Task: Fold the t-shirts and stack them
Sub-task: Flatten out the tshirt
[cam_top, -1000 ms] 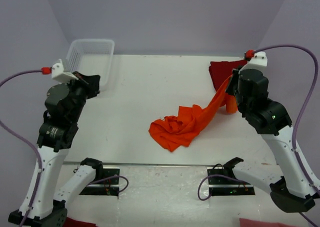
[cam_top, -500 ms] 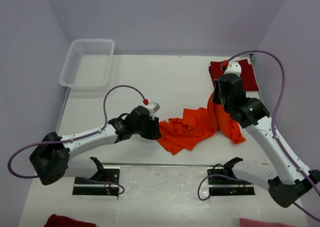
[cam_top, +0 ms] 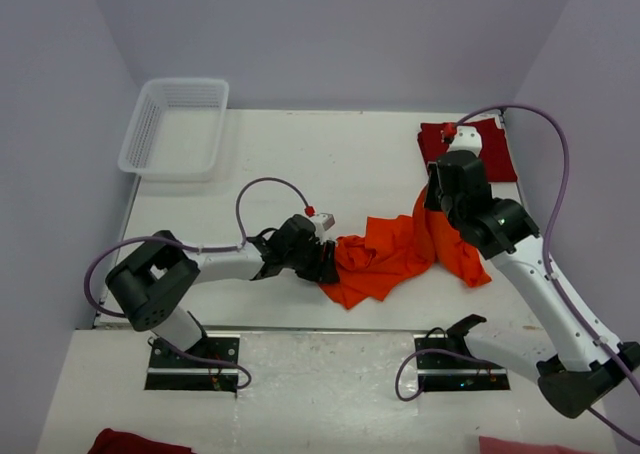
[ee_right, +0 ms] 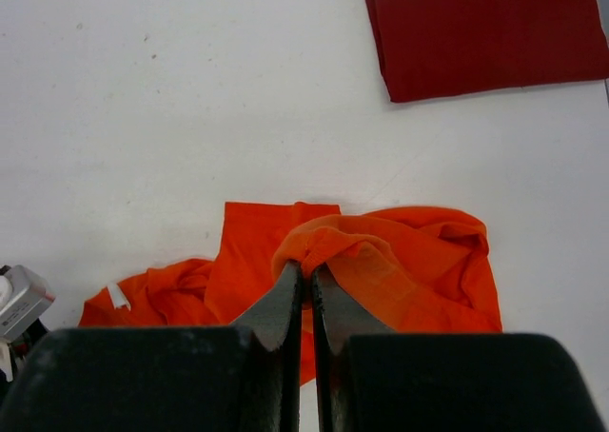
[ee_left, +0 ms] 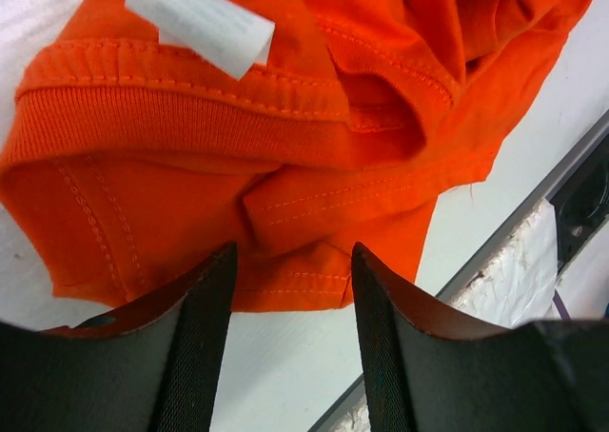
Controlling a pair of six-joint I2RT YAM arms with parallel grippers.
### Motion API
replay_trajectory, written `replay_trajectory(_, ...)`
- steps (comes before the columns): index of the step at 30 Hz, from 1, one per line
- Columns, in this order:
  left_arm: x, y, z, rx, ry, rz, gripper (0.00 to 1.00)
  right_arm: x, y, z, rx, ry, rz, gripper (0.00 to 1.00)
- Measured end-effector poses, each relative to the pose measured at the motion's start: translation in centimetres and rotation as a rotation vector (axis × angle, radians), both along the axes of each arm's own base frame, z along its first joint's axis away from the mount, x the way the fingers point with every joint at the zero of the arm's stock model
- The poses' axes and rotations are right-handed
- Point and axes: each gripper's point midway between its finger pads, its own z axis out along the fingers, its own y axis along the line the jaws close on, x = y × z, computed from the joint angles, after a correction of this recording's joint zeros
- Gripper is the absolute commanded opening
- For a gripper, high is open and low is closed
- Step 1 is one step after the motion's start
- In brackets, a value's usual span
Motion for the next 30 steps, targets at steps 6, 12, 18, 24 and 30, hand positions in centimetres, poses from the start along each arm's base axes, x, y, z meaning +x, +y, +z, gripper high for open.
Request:
replay_trajectory(6, 1.0, -0.5, 0.3, -0.024, -0.010, 0.008, 0.53, -0.3, -0.2, 0.6, 0.010, -0.018, 0.000, 0.00)
replay_trajectory(12, 1.3, -1.0, 0.1, -0.039, 0.002, -0.002, 0.50, -0.3, -0.2, 0.5, 0.010, -0.018, 0.000, 0.00)
replay_trajectory(18, 1.1, -1.7, -0.1, -0.070, 0.023, -0.016, 0.43, -0.3, -0.2, 0.5, 0.008, -0.018, -0.002, 0.00)
replay_trajectory(24, 0.8, -2.1, -0.7, -0.082, 0.050, -0.022, 0.14, -0.2, -0.2, 0.2, 0.005, -0.012, -0.003, 0.00)
replay_trajectory(30, 0.7, -2.2, -1.1, -0.082, 0.062, -0.023, 0.00, -0.1, -0.1, -0.9, -0.010, 0.014, -0.003, 0.00)
